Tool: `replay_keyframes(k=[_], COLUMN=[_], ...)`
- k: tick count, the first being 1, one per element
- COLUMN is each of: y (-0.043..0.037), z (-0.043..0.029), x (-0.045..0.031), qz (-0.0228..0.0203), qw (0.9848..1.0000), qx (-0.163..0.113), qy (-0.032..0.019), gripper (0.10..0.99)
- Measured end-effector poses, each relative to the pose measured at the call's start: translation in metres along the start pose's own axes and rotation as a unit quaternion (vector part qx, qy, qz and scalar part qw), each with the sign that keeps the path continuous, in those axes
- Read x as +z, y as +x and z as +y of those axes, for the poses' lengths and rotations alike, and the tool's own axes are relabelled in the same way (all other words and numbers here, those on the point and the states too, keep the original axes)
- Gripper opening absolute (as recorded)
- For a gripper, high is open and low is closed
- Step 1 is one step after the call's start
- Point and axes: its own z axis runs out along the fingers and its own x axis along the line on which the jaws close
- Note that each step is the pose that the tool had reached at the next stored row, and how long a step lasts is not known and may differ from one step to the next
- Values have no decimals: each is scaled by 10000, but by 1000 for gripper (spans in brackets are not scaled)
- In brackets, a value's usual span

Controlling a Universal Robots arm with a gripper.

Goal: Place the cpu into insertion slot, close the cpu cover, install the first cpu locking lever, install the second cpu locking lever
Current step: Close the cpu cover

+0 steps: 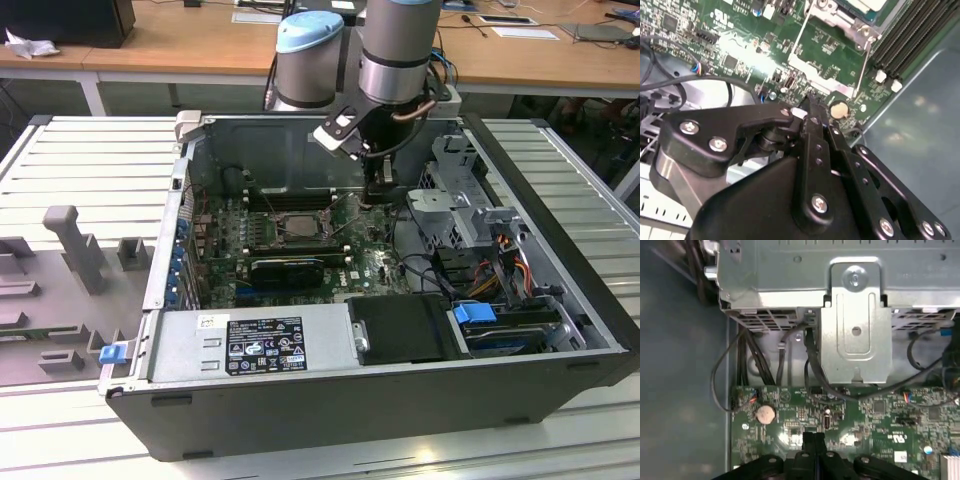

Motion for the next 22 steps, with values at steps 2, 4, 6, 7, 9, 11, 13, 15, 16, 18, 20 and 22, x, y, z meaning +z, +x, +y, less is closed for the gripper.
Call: replay_keyframes(k=[2,4,6,7,9,11,13,15,16,18,20,22], y=[-1,-1,-1,-2,-3,-3,-2,-3,-3,-3,-4,-5], z=[-1,-4,-46,-90,-124,-143,-151,-193,-234,-295,-395,-474], x=[40,46,46,43,41,41,40,38,37,34,32,32], qz=[0,1,8,8,7,8,8,8,8,8,9,10], qw=[10000,10000,10000,10000,10000,10000,10000,10000,10000,10000,10000,10000], qx=[-3,-3,-4,-5,-7,-6,-6,-7,-7,-7,-7,-8], qy=[2,42,64,64,64,64,64,64,64,64,64,64], gripper=[106,106,106,106,106,106,106,106,106,106,106,106])
